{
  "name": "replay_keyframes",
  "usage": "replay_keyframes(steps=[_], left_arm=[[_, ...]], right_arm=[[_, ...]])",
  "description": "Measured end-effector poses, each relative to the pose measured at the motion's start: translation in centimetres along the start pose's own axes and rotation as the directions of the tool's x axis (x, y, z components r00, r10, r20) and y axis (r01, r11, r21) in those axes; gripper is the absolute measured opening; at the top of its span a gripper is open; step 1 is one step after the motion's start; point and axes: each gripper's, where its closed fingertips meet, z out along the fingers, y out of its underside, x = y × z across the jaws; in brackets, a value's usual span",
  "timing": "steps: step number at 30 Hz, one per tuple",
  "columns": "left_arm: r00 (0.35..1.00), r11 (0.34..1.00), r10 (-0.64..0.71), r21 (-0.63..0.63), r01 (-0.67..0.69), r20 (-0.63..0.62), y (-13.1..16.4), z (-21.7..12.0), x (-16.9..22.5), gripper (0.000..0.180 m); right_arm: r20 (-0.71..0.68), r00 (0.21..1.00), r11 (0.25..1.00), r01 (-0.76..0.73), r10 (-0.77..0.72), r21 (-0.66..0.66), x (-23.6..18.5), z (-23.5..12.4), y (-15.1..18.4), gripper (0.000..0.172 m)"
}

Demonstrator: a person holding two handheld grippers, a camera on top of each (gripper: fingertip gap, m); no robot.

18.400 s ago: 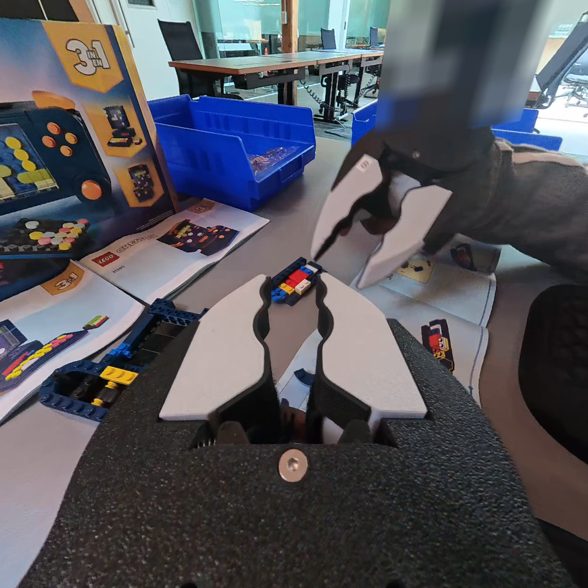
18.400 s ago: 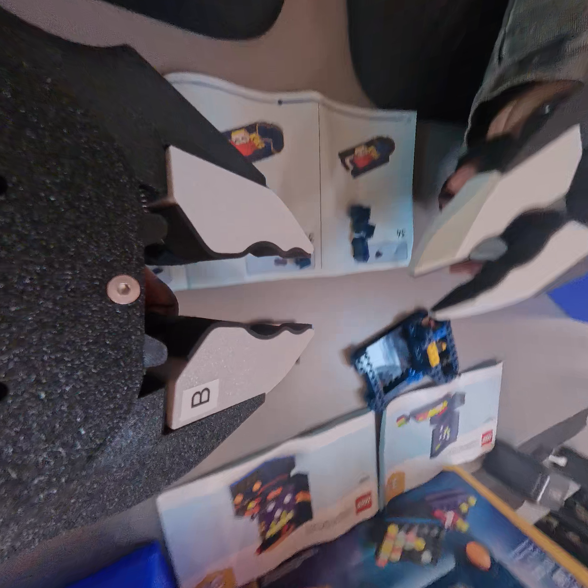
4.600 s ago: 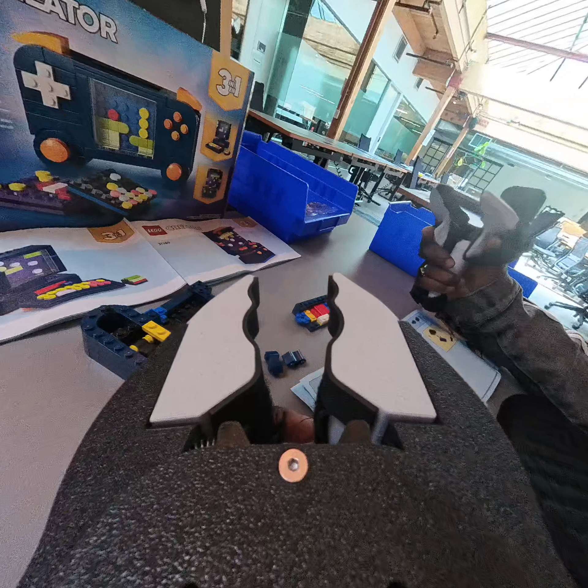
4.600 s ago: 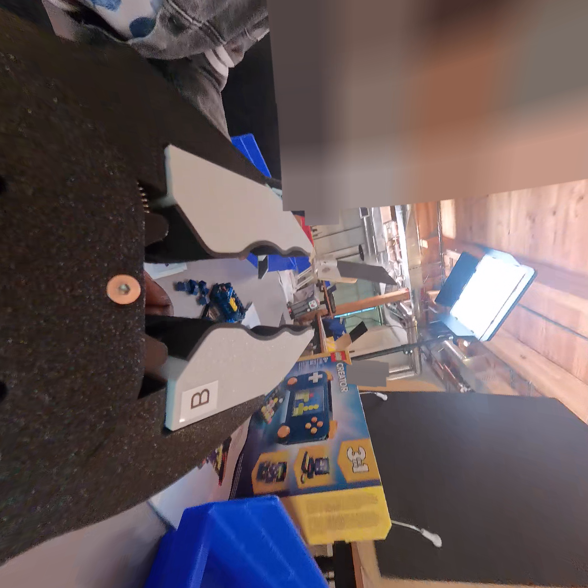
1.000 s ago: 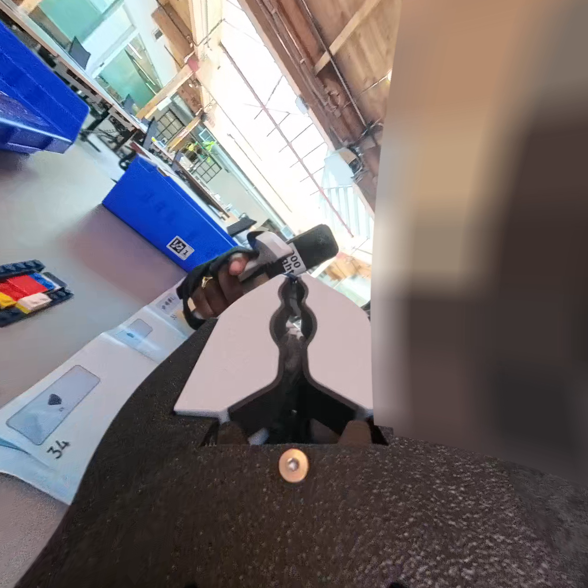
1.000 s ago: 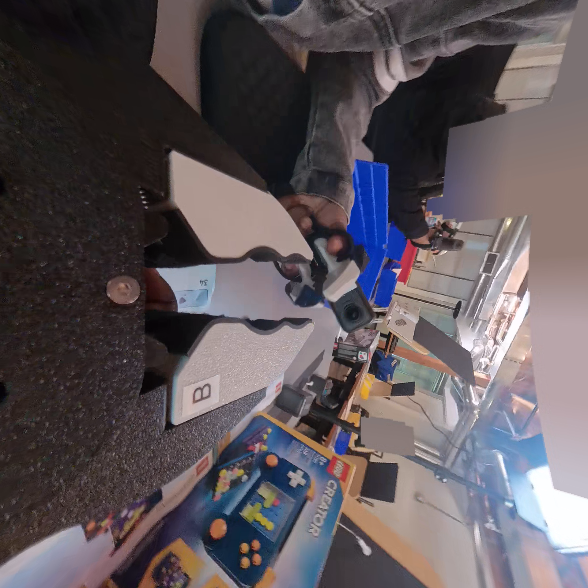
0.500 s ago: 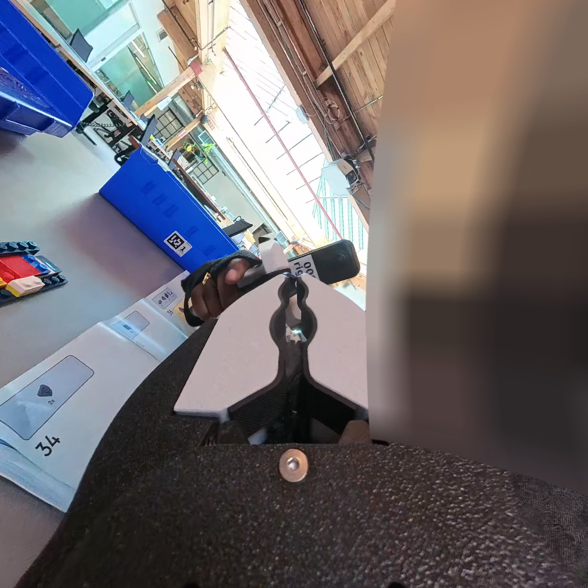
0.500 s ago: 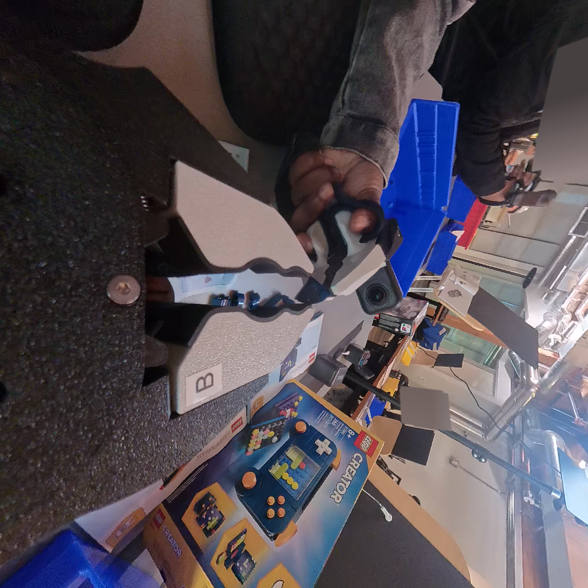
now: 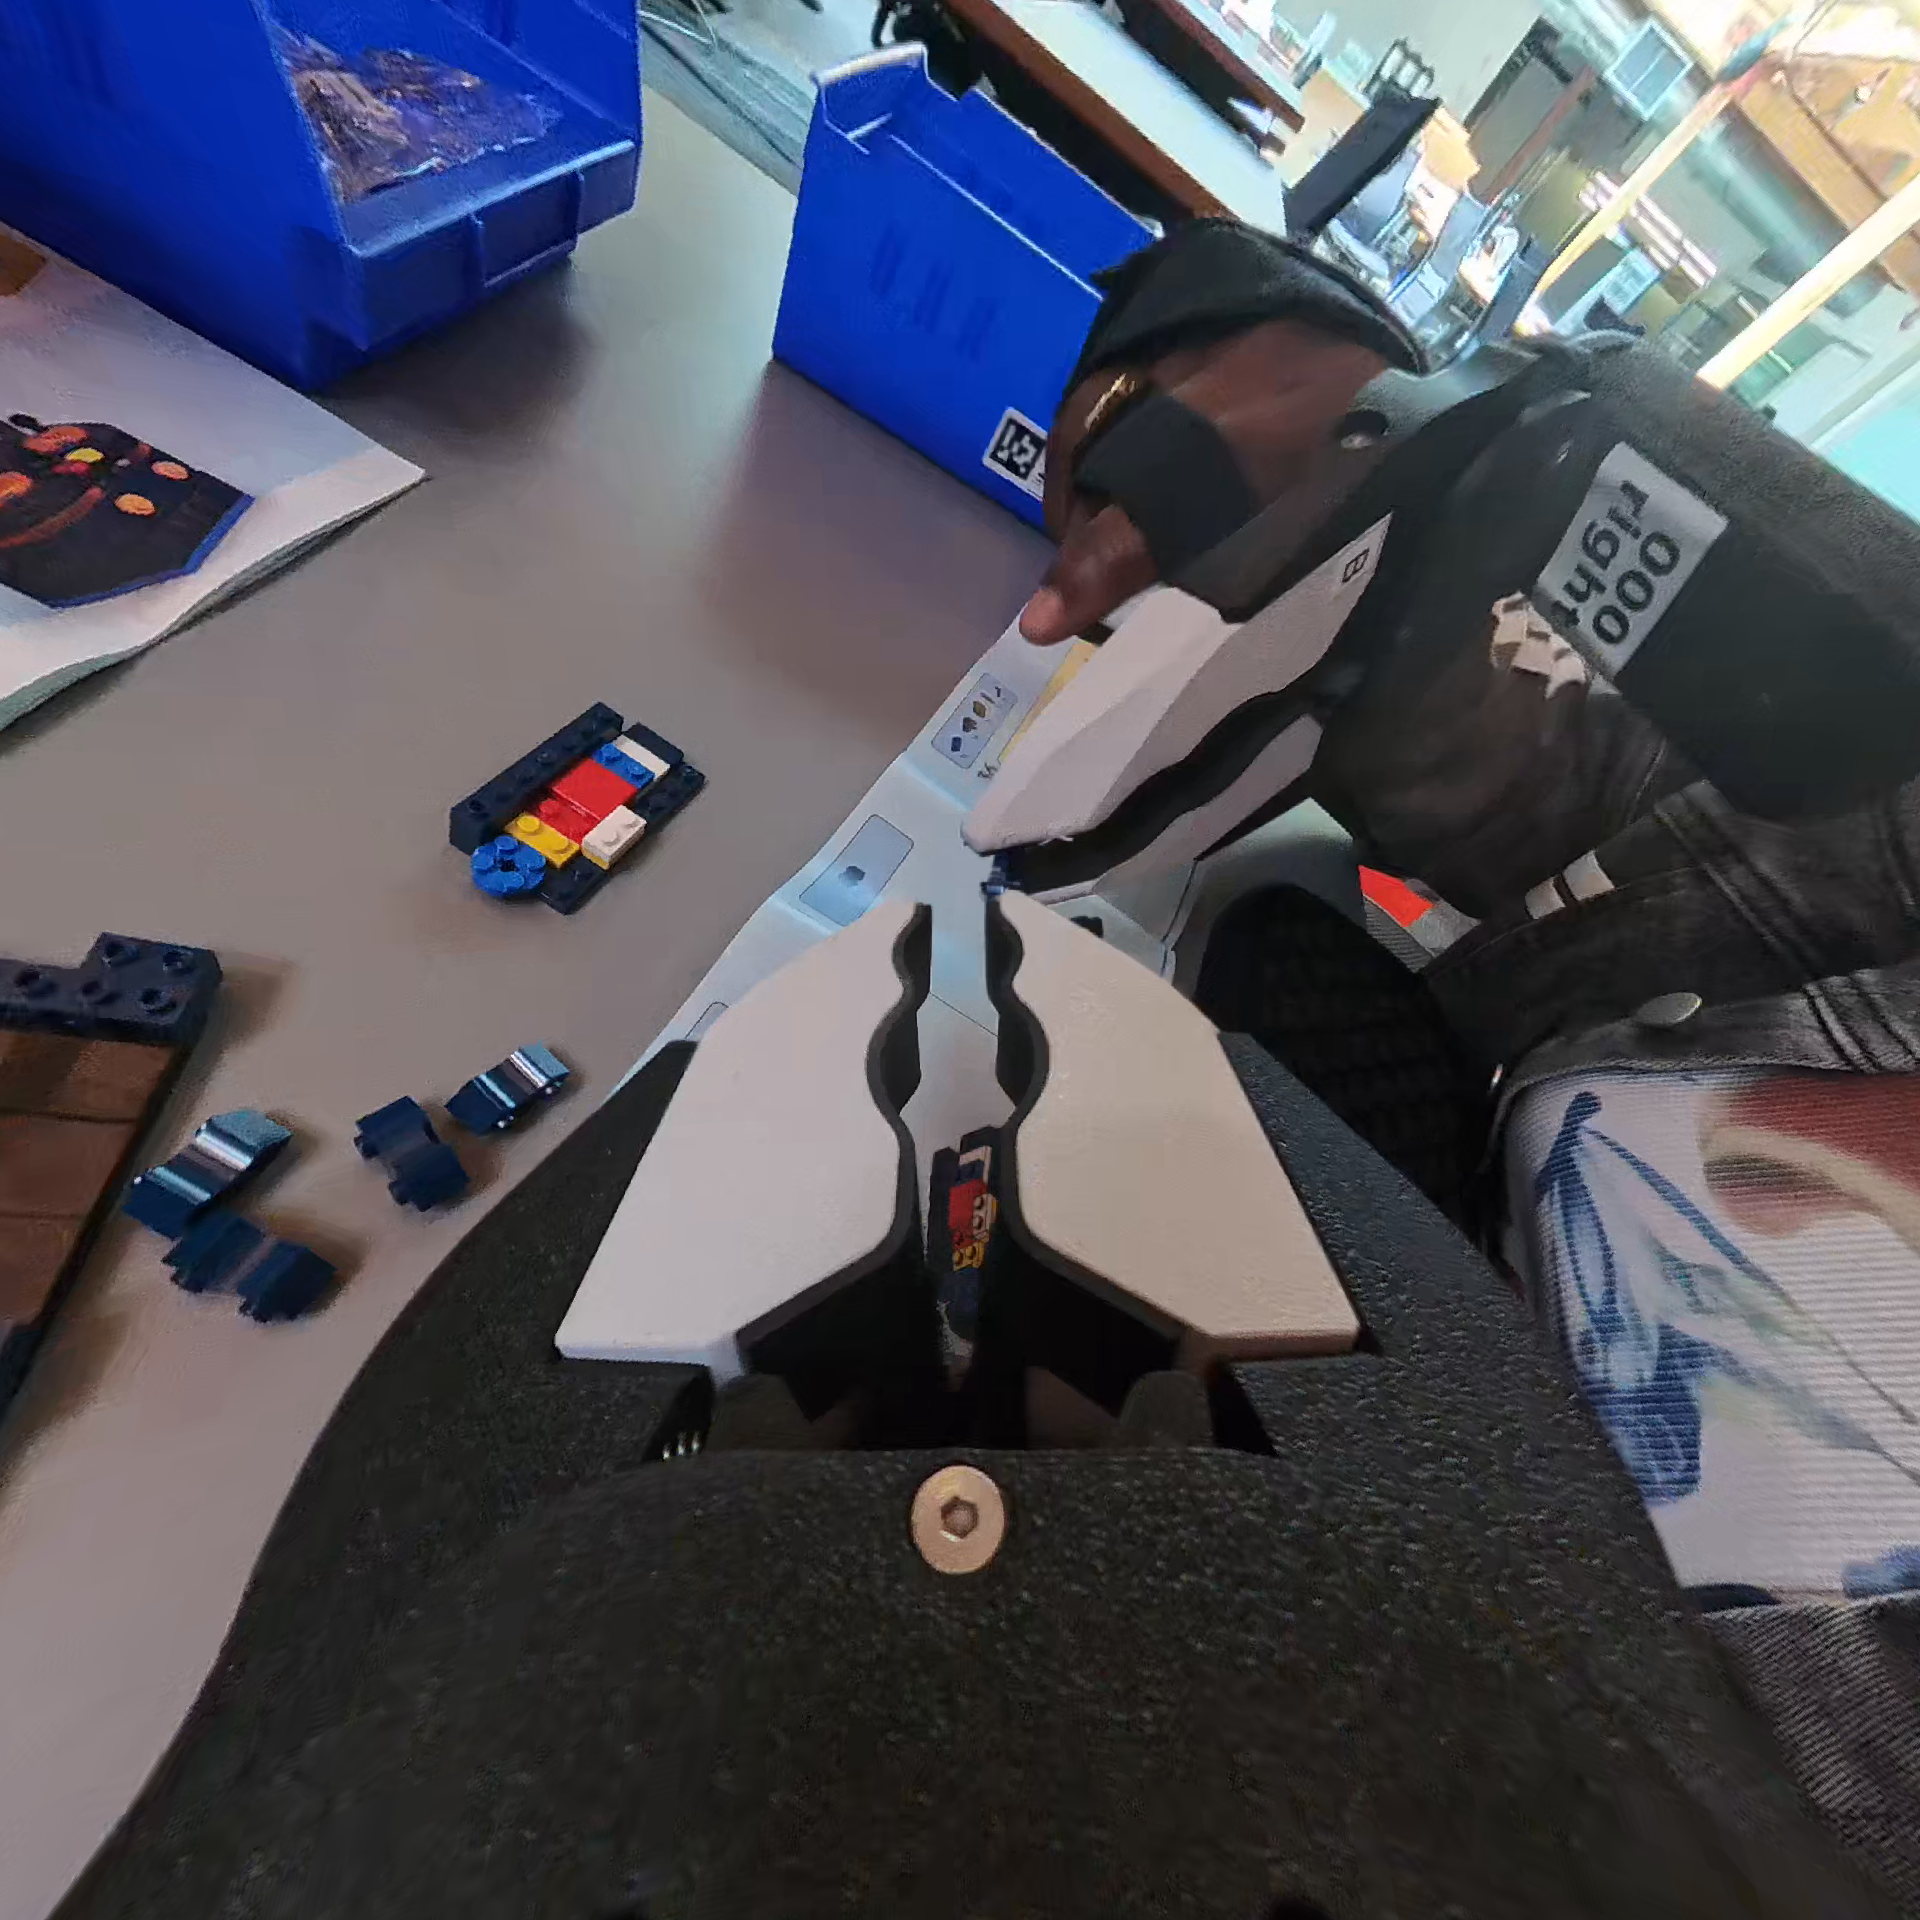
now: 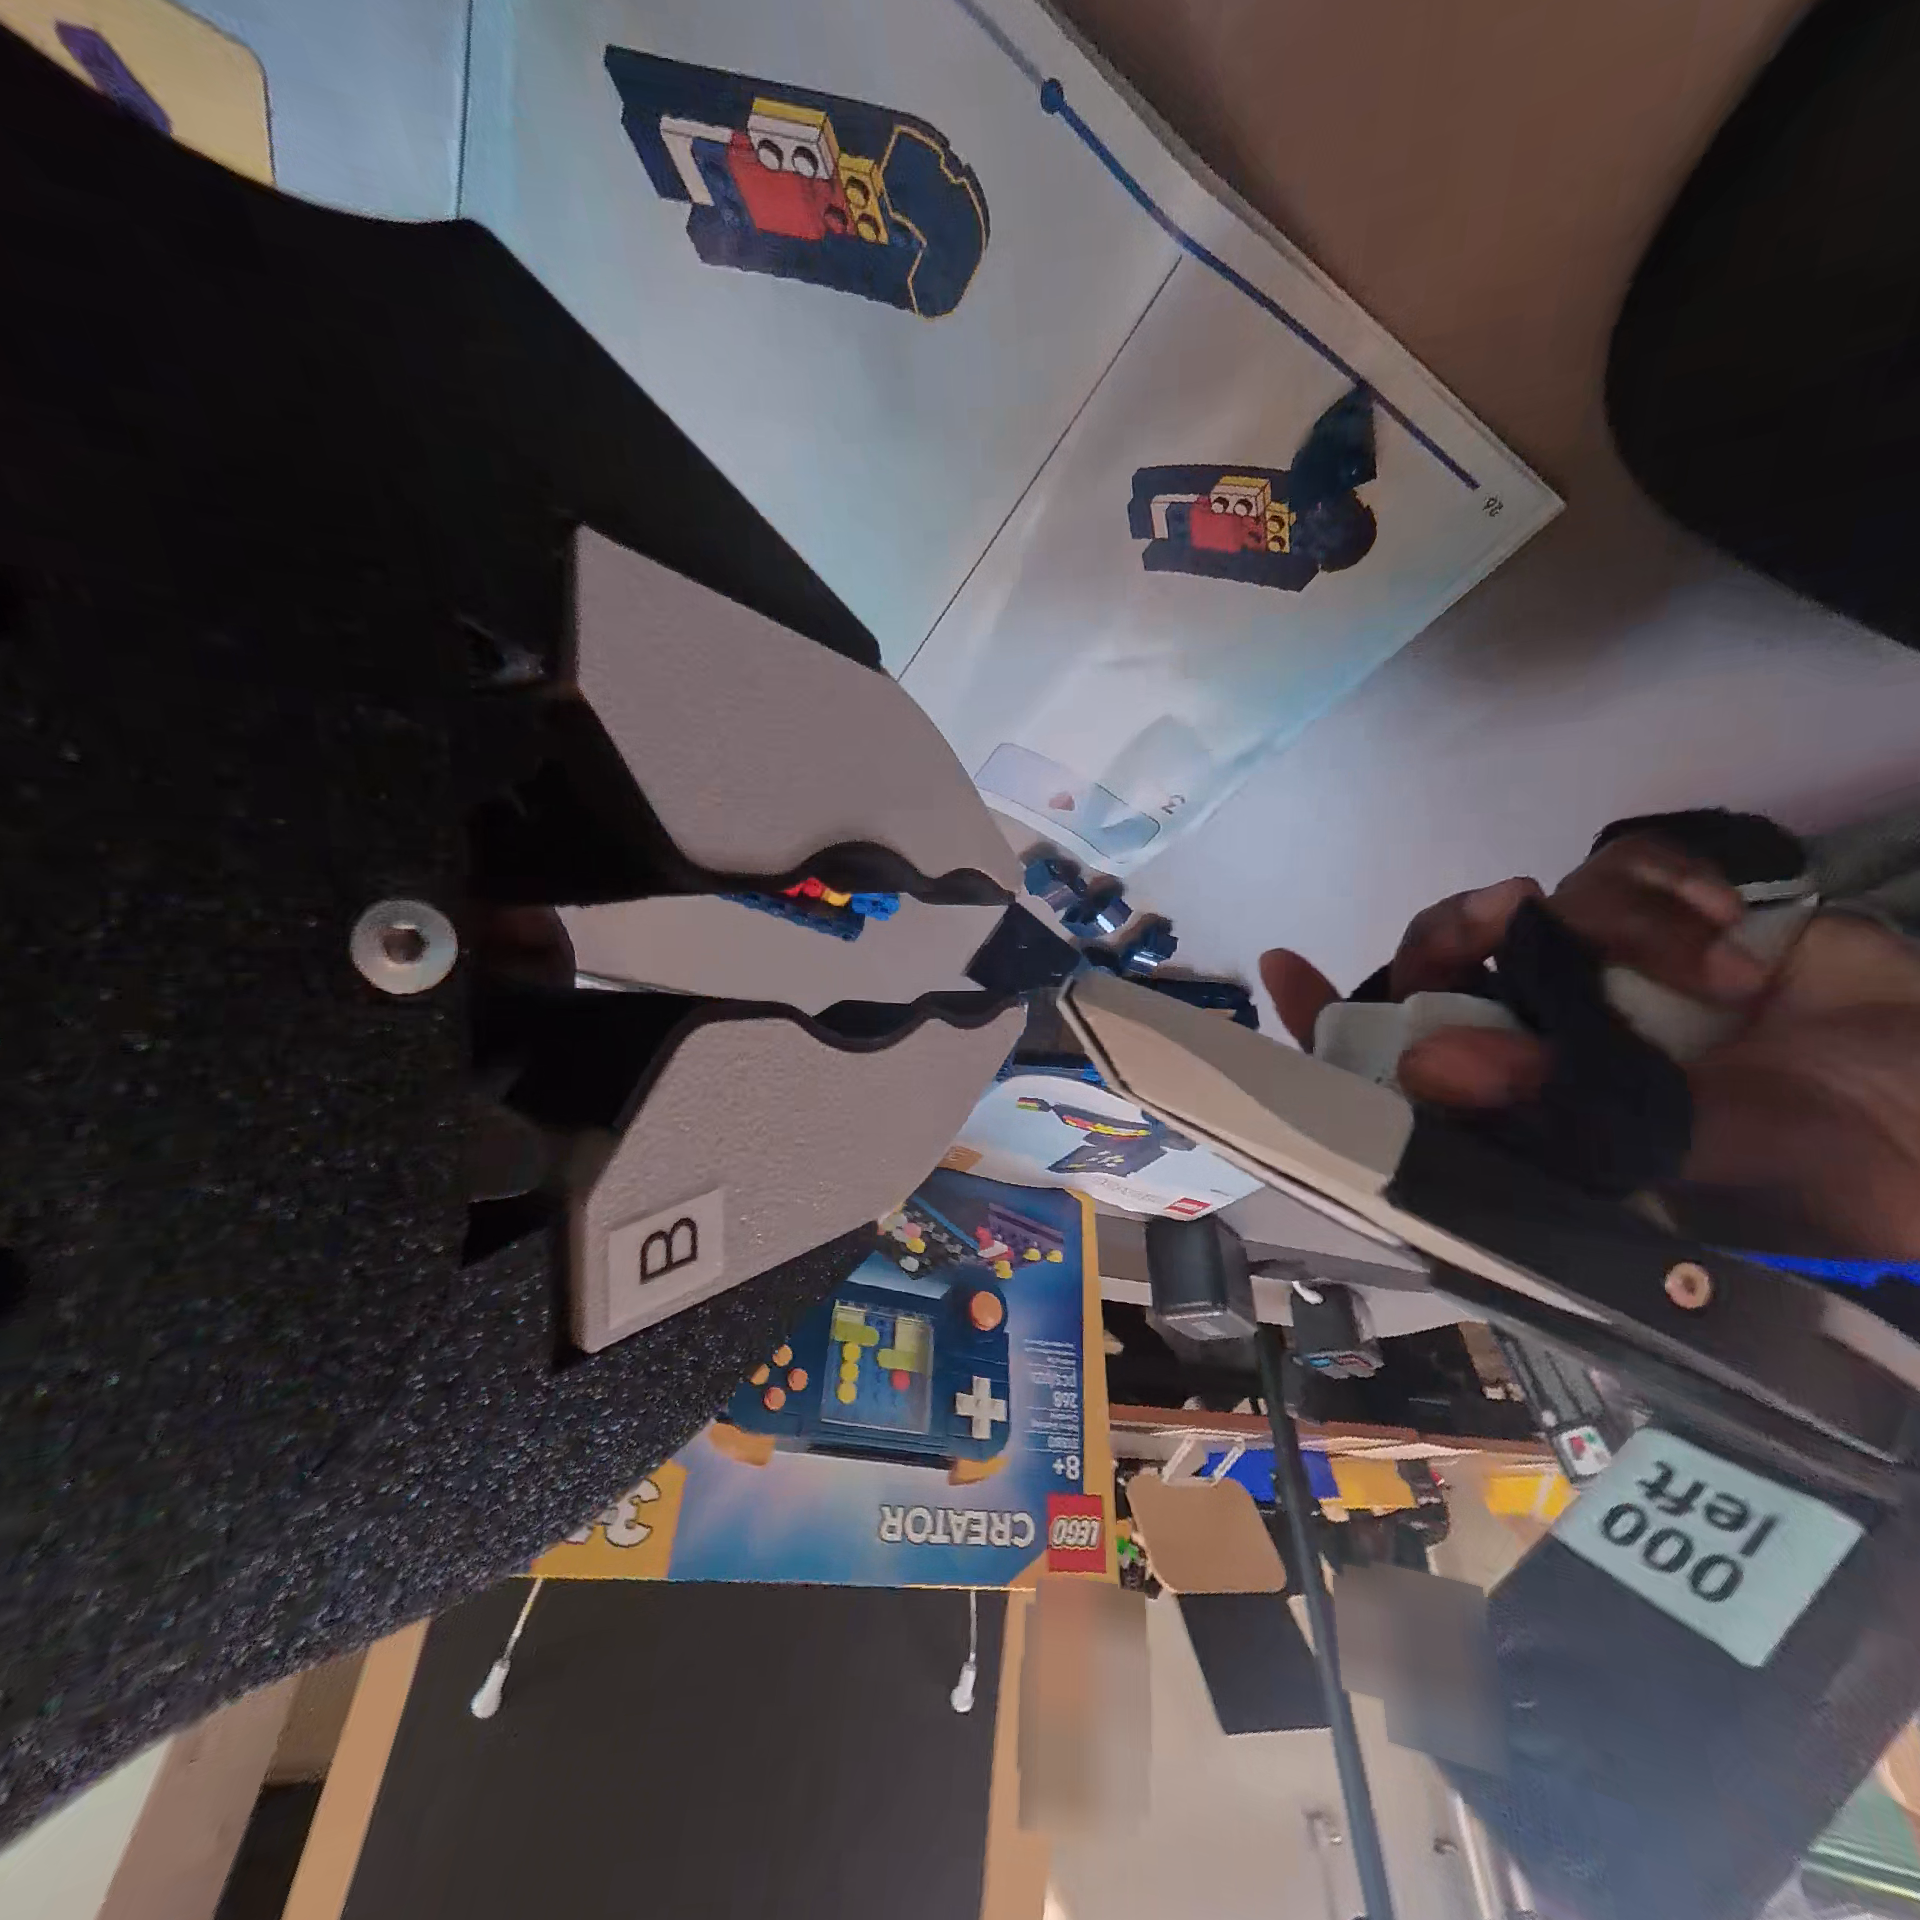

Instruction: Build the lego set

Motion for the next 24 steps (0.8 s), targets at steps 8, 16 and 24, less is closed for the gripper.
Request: replay_keyframes(steps=[8, 16, 24], left_arm=[[0.998, 0.999, -0.011, -0.053, 0.008, -0.062, 0.6, 0.8, 0.7, 0.008], [0.997, 0.997, -0.044, -0.062, 0.040, -0.067, 1.2, 1.8, -0.4, 0.004], [0.995, 0.999, 0.025, -0.028, -0.023, 0.098, 1.2, -0.2, -2.9, 0.013]], right_arm=[[0.072, 0.997, 0.999, 0.001, -0.004, 0.034, -0.8, 0.2, 0.3, 0.014], [0.122, 0.992, 1.000, -0.009, 0.007, 0.015, -0.9, 1.0, 1.7, 0.011], [0.310, 0.854, 0.901, -0.345, 0.418, -0.264, -3.3, 2.6, 6.9, 0.011]])
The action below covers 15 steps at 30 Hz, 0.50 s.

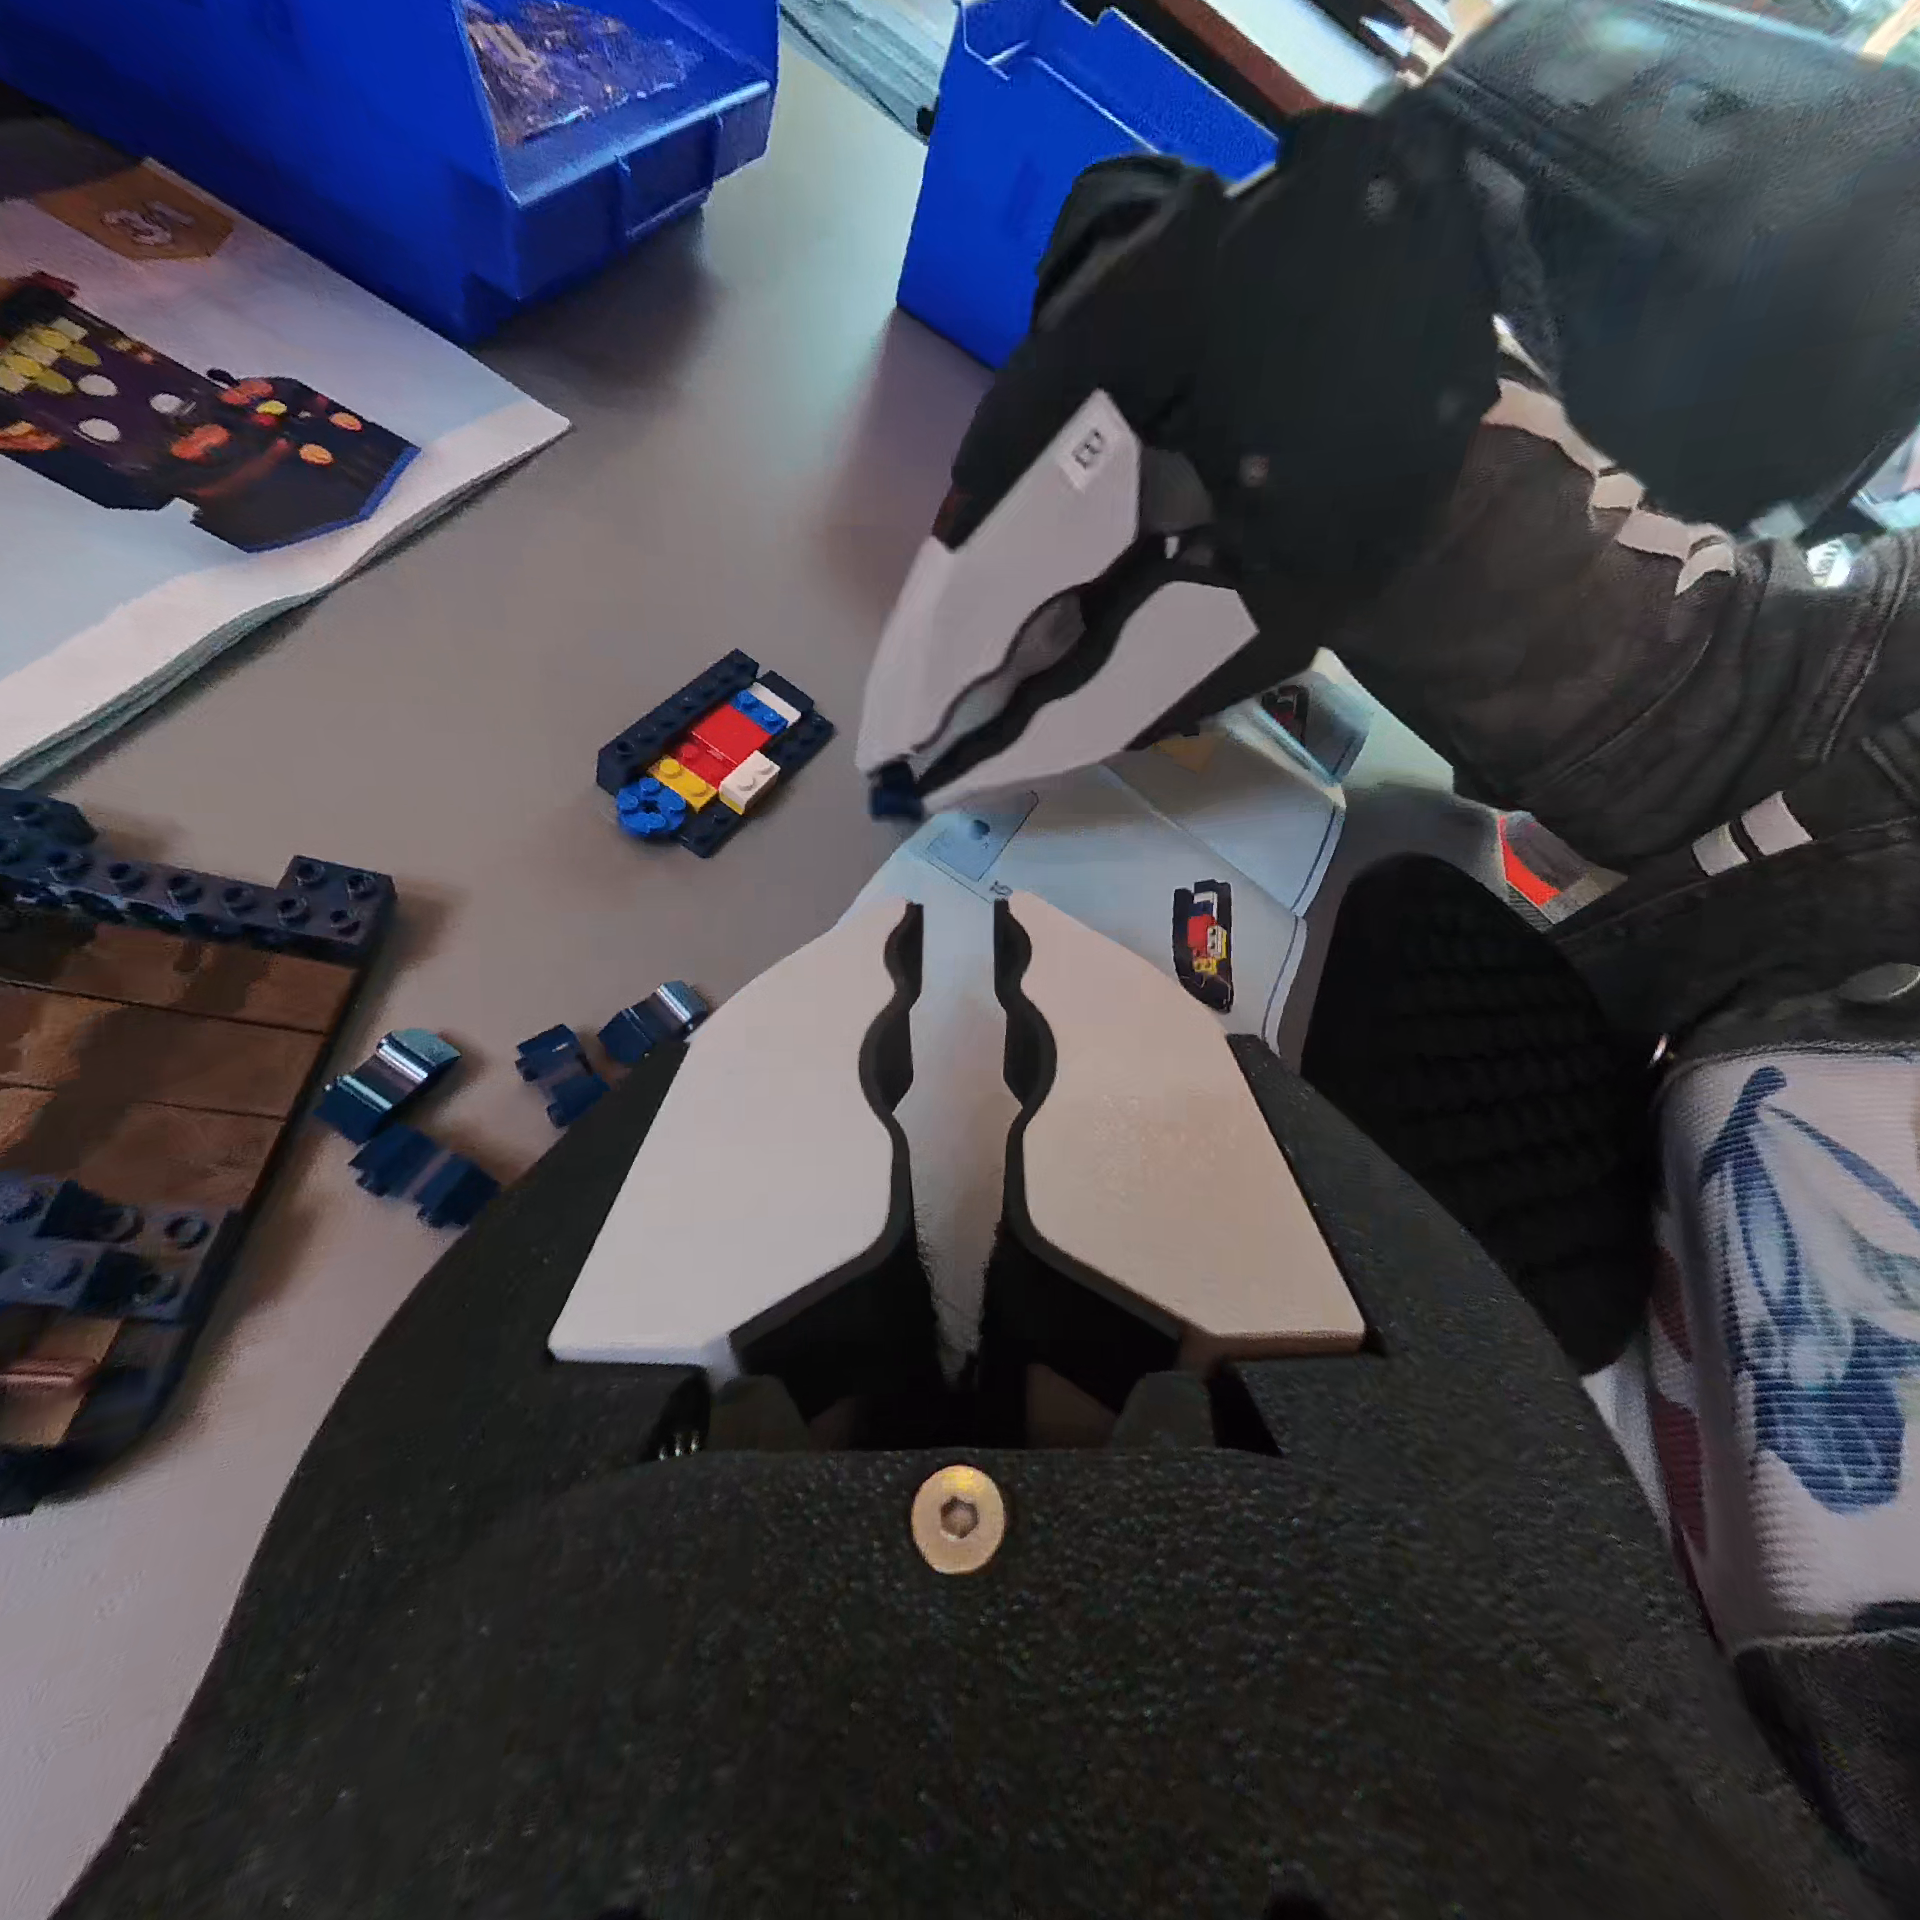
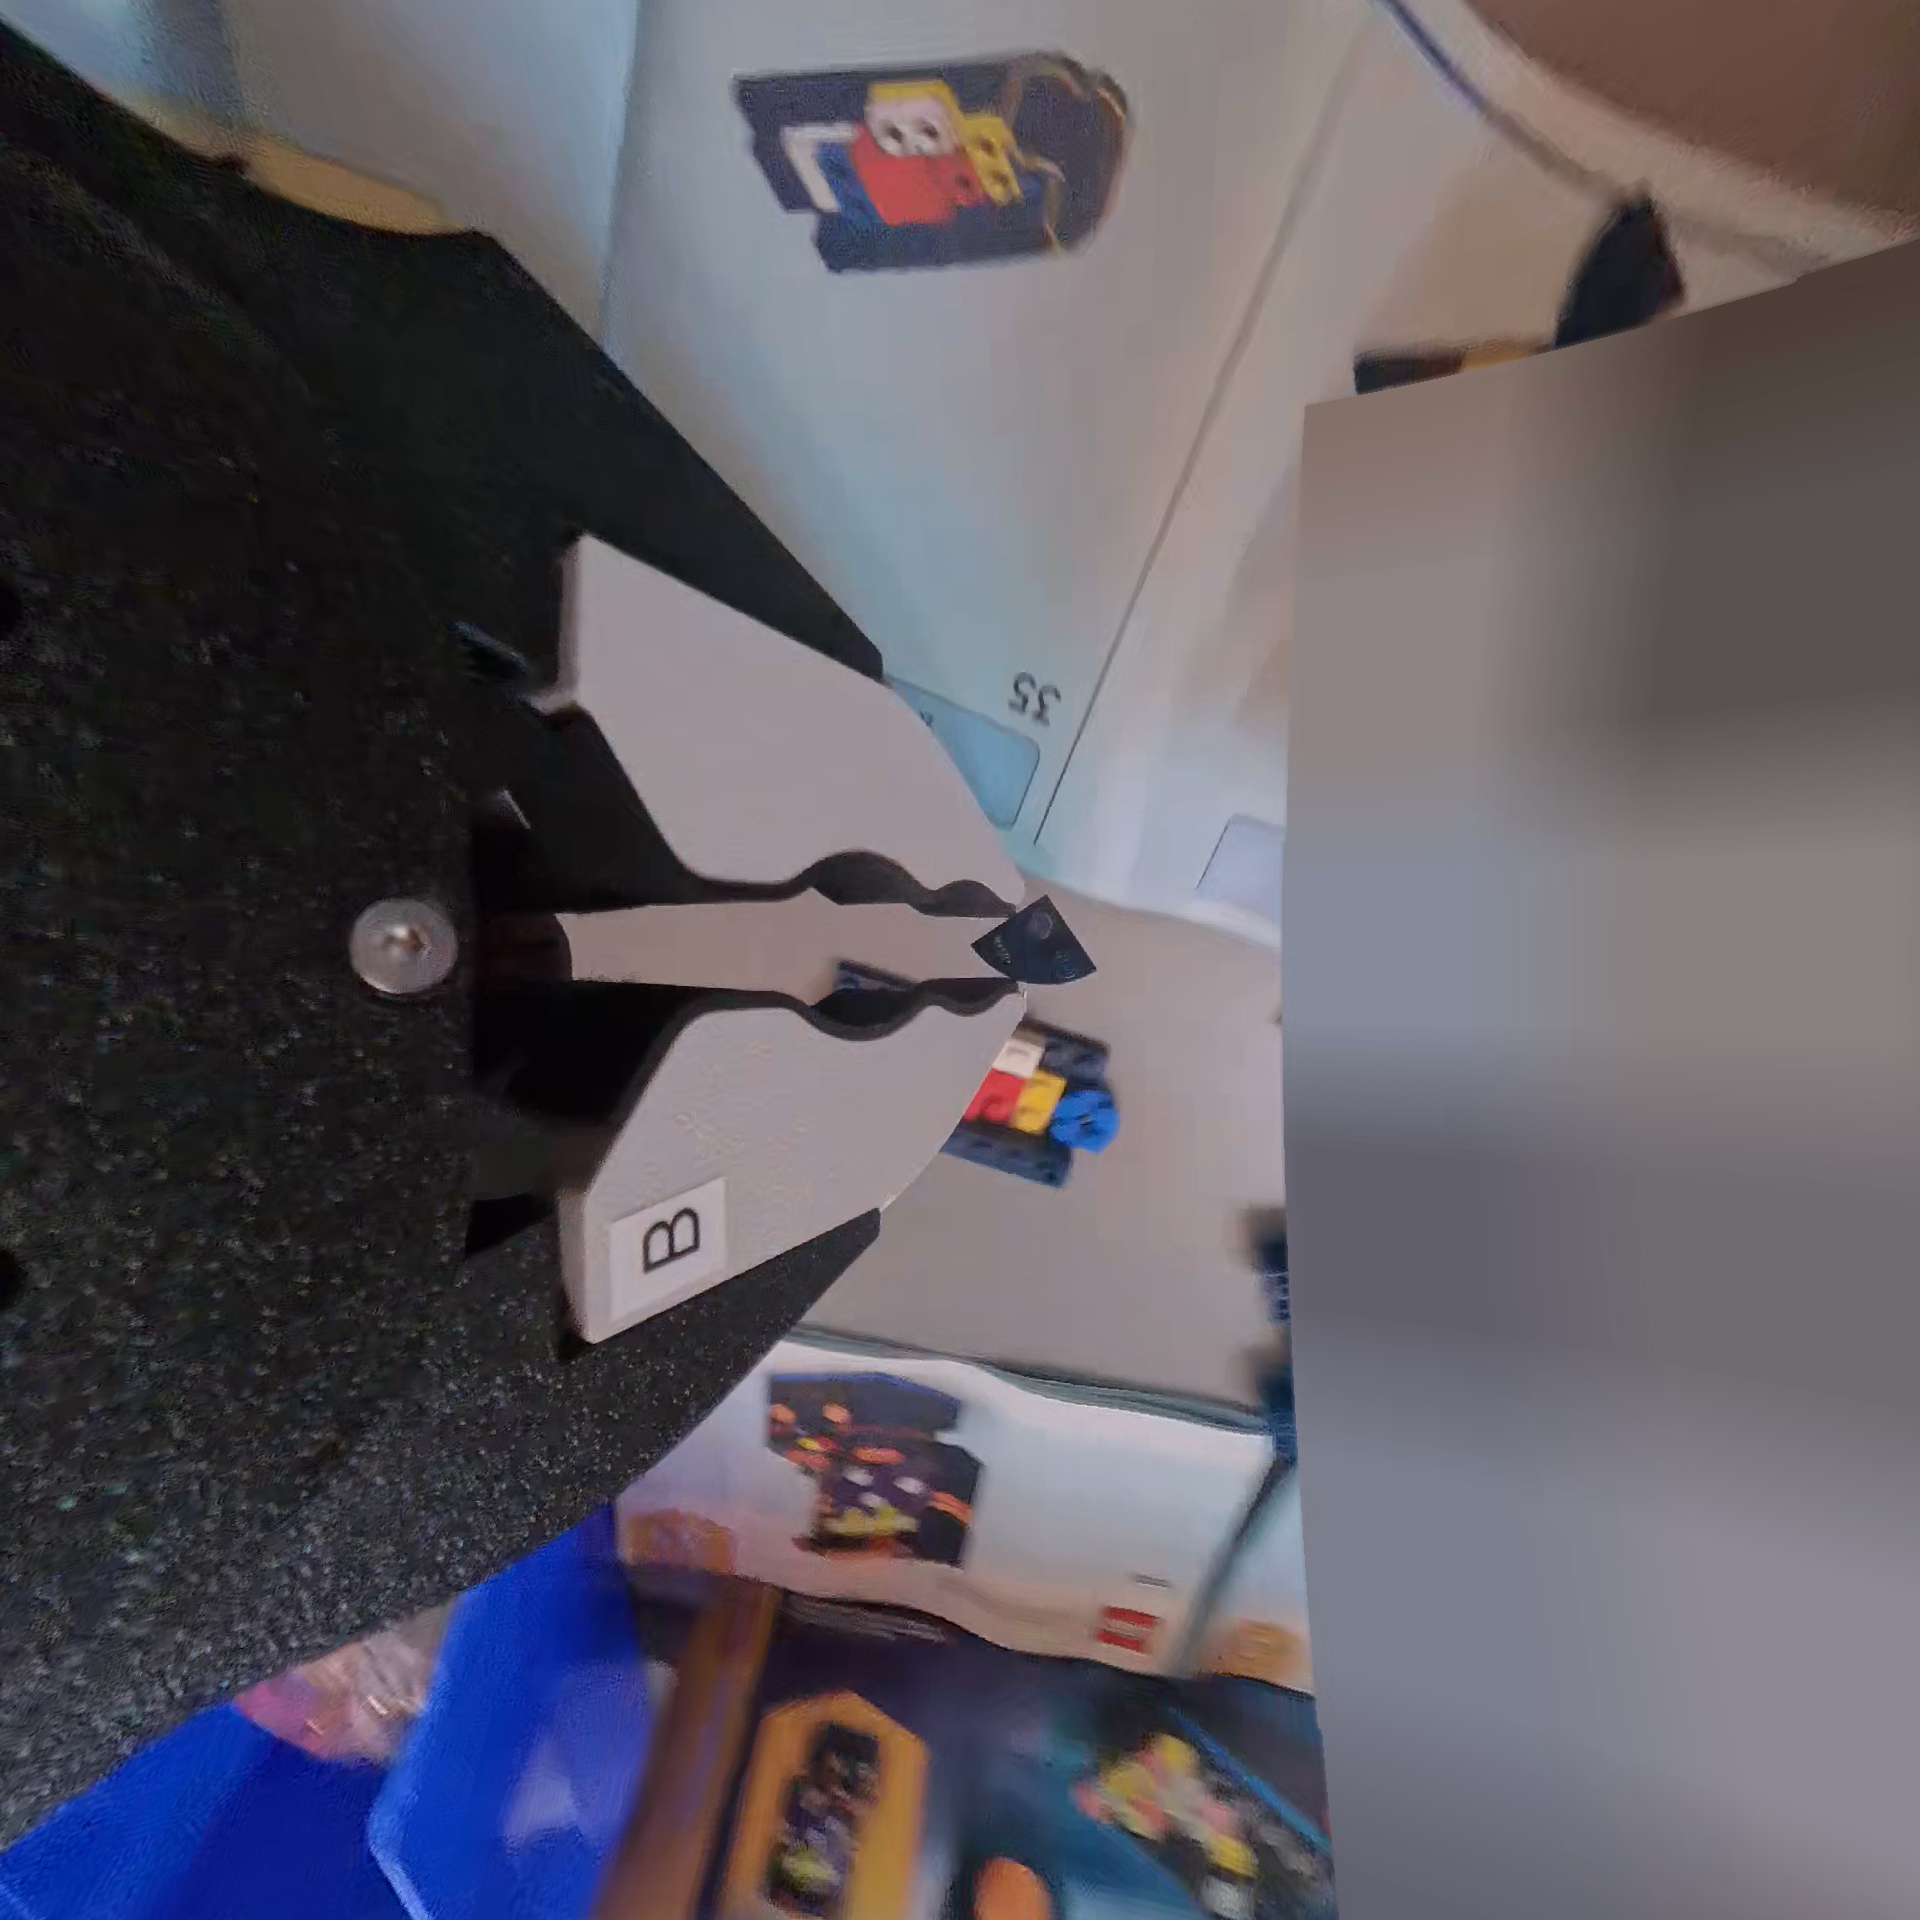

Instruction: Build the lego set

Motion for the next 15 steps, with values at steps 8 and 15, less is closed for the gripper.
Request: replay_keyframes(steps=[8, 15], left_arm=[[0.999, 0.999, 0.025, -0.033, -0.026, -0.034, 1.7, -0.1, 0.3, 0.015], [0.997, 0.997, 0.072, -0.039, -0.073, -0.017, 1.8, -0.8, 0.2, 0.016]], right_arm=[[0.005, 0.946, 0.946, -0.323, 0.324, -0.034, -0.1, 1.8, 0.7, 0.011], [0.012, 0.933, 0.932, -0.360, 0.361, -0.045, 0.2, 1.8, 1.0, 0.020]])
